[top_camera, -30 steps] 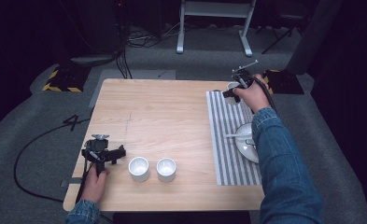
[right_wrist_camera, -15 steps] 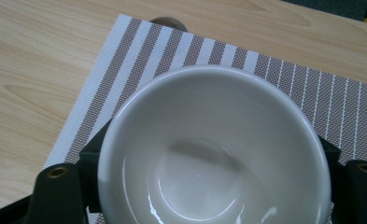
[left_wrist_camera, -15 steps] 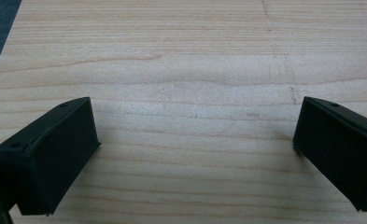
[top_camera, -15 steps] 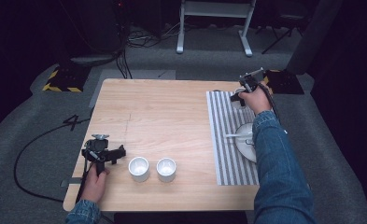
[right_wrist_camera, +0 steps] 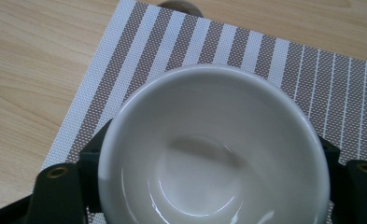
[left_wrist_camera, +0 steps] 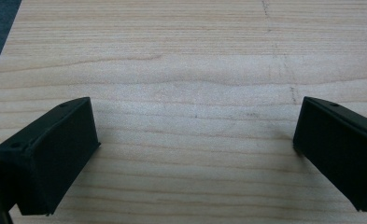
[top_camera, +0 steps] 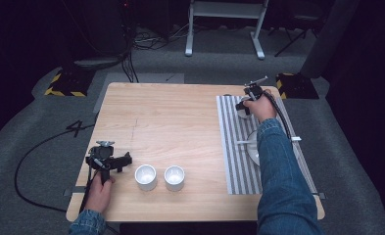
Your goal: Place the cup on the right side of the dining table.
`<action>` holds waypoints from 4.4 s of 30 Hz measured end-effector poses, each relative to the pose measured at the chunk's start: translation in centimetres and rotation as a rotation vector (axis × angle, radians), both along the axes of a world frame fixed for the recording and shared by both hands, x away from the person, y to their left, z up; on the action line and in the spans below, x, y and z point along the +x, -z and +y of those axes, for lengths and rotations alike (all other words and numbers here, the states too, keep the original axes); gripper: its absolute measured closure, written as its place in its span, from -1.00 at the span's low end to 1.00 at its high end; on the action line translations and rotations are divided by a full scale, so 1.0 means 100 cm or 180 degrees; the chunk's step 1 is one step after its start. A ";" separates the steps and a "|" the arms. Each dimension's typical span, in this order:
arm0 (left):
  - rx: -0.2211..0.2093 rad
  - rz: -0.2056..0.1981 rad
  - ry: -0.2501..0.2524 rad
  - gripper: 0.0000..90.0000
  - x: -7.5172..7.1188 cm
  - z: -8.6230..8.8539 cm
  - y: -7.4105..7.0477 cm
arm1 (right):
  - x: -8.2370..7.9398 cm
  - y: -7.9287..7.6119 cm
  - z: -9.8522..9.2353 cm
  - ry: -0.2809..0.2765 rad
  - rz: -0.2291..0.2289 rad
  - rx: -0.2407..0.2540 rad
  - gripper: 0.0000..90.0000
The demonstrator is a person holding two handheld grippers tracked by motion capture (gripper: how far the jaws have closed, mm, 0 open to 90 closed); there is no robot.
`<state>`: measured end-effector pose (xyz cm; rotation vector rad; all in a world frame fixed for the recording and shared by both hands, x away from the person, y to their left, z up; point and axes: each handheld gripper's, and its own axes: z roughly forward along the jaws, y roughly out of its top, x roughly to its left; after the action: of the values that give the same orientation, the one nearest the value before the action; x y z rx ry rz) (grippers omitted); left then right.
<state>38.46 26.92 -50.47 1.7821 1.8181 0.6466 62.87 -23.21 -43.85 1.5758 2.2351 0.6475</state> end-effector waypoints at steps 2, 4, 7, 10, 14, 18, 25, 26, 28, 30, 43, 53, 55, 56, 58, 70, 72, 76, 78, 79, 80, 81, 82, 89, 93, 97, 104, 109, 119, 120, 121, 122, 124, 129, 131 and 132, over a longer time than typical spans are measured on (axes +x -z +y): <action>0.0001 0.0000 0.0001 -1.00 0.000 0.000 0.000 | 0.000 0.002 0.001 0.0008 0.0015 -0.0013 -0.40; 0.0001 0.0001 0.0001 -1.00 0.000 0.000 0.000 | 0.001 0.005 0.002 0.0010 0.0028 -0.0032 -0.40; 0.0000 0.0000 0.0001 -1.00 0.000 0.000 0.000 | 0.001 0.009 0.003 0.0027 0.0068 -0.0041 -0.40; 0.0000 0.0000 0.0000 -1.00 0.000 0.000 0.000 | 0.001 0.011 0.004 0.0032 0.0094 -0.0041 -0.40; 0.0001 0.0000 0.0001 -1.00 0.000 0.000 0.000 | 0.001 0.014 0.005 0.0026 0.0122 -0.0058 -0.40; 0.0000 0.0001 0.0001 -1.00 0.000 0.000 0.000 | 0.001 0.017 0.007 0.0029 0.0161 -0.0064 -0.40; 0.0001 0.0001 0.0002 -1.00 0.000 0.000 0.000 | -0.001 0.017 0.006 0.0043 0.0170 -0.0089 -0.41; 0.0001 0.0000 0.0001 -1.00 0.000 0.000 0.000 | -0.001 0.018 0.006 0.0040 0.0143 -0.0071 -0.41; 0.0001 0.0001 0.0001 -1.00 0.000 0.000 0.000 | -0.002 0.019 0.005 0.0066 0.0111 -0.0014 -0.41; 0.0000 0.0001 0.0001 -1.00 0.000 0.000 0.000 | -0.003 0.022 0.004 0.0108 0.0118 0.0042 -0.42; 0.0001 0.0001 0.0001 -1.00 0.000 0.000 0.000 | -0.005 0.020 0.003 0.0073 0.0151 -0.0010 -0.47; 0.0000 0.0001 0.0002 -1.00 0.000 0.000 0.000 | -0.015 0.005 0.008 0.0037 0.0028 -0.0094 -0.62; 0.0001 0.0000 0.0002 -1.00 0.000 0.000 0.000 | -0.019 0.000 0.009 0.0033 -0.0010 -0.0108 -0.66; 0.0001 0.0000 0.0002 -1.00 0.000 0.000 0.000 | -0.021 -0.002 0.009 0.0049 -0.0026 -0.0106 -0.66; 0.0002 0.0000 0.0001 -1.00 0.001 0.000 0.000 | -0.023 -0.006 0.007 0.0058 -0.0032 -0.0066 -0.65; 0.0001 -0.0001 -0.0001 -1.00 0.001 0.000 0.000 | -0.054 -0.043 0.011 -0.0212 -0.0193 0.0045 -0.64; -0.0001 0.0000 -0.0001 -1.00 0.001 0.000 0.000 | -0.059 -0.047 0.014 -0.0262 -0.0217 0.0046 -0.64; -0.0001 -0.0001 -0.0002 -1.00 0.001 0.000 0.000 | -0.070 -0.055 0.019 -0.0361 -0.0255 0.0084 -0.64; 0.0000 -0.0002 -0.0001 -1.00 0.001 0.000 0.000 | -0.076 -0.059 0.022 -0.0414 -0.0267 0.0099 -0.63; 0.0000 -0.0002 -0.0001 -1.00 0.001 0.000 0.000 | -0.079 -0.060 0.023 -0.0447 -0.0275 0.0114 -0.63; 0.0000 -0.0001 -0.0001 -1.00 0.001 0.000 0.000 | -0.083 -0.062 0.024 -0.0477 -0.0276 0.0123 -0.63; 0.0000 -0.0002 -0.0001 -1.00 0.001 0.000 0.000 | -0.087 -0.064 0.026 -0.0504 -0.0286 0.0123 -0.63; 0.0002 0.0000 0.0003 -1.00 0.001 0.000 0.000 | -0.090 -0.065 0.027 -0.0532 -0.0293 0.0125 -0.63; 0.0000 -0.0001 -0.0001 -1.00 0.000 0.000 0.000 | -0.119 -0.078 0.033 -0.0753 -0.0347 0.0155 -0.62; 0.0000 -0.0001 -0.0001 -1.00 0.000 0.000 0.000 | -0.133 -0.086 0.037 -0.0874 -0.0389 0.0123 -0.62; -0.0001 -0.0001 -0.0001 -1.00 0.000 0.000 0.000 | -0.151 -0.093 0.041 -0.1014 -0.0430 0.0114 -0.62; 0.0001 -0.0001 0.0000 -1.00 0.000 0.000 0.000 | -0.180 -0.093 0.040 -0.1151 -0.0442 0.0153 -0.61; -0.0009 0.0004 -0.0007 -1.00 0.001 0.000 0.000 | -0.198 -0.091 0.034 -0.1181 -0.0479 0.0214 -0.61; -0.0007 0.0010 -0.0003 -1.00 0.001 0.000 0.000 | -0.234 -0.084 0.025 -0.1272 -0.0579 0.0306 -0.61; -0.0007 0.0010 -0.0003 -1.00 0.001 0.000 0.000 | -0.237 -0.083 0.024 -0.1278 -0.0584 0.0304 -0.61; -0.0008 0.0007 -0.0004 -1.00 0.001 0.000 0.000 | -0.239 -0.081 0.024 -0.1283 -0.0596 0.0302 -0.61; -0.0004 -0.0003 0.0001 -1.00 0.001 0.000 0.000 | -0.242 -0.079 0.023 -0.1287 -0.0607 0.0297 -0.61; 0.0000 0.0000 0.0008 -1.00 0.001 0.000 0.000 | -0.247 -0.076 0.022 -0.1285 -0.0624 0.0291 -0.61; 0.0000 0.0000 0.0007 -1.00 0.000 0.000 0.000 | -0.255 -0.066 0.020 -0.1284 -0.0638 0.0298 -0.61; 0.0000 0.0000 0.0007 -1.00 0.000 0.000 0.000 | -0.258 -0.061 0.019 -0.1313 -0.0650 0.0290 -0.62; 0.0001 0.0000 0.0007 -1.00 0.000 0.000 0.000 | -0.260 -0.058 0.019 -0.1334 -0.0639 0.0301 -0.62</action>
<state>38.45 26.95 -50.47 1.7841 1.8158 0.6459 36.82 -21.35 -38.02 1.0252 2.4223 0.9883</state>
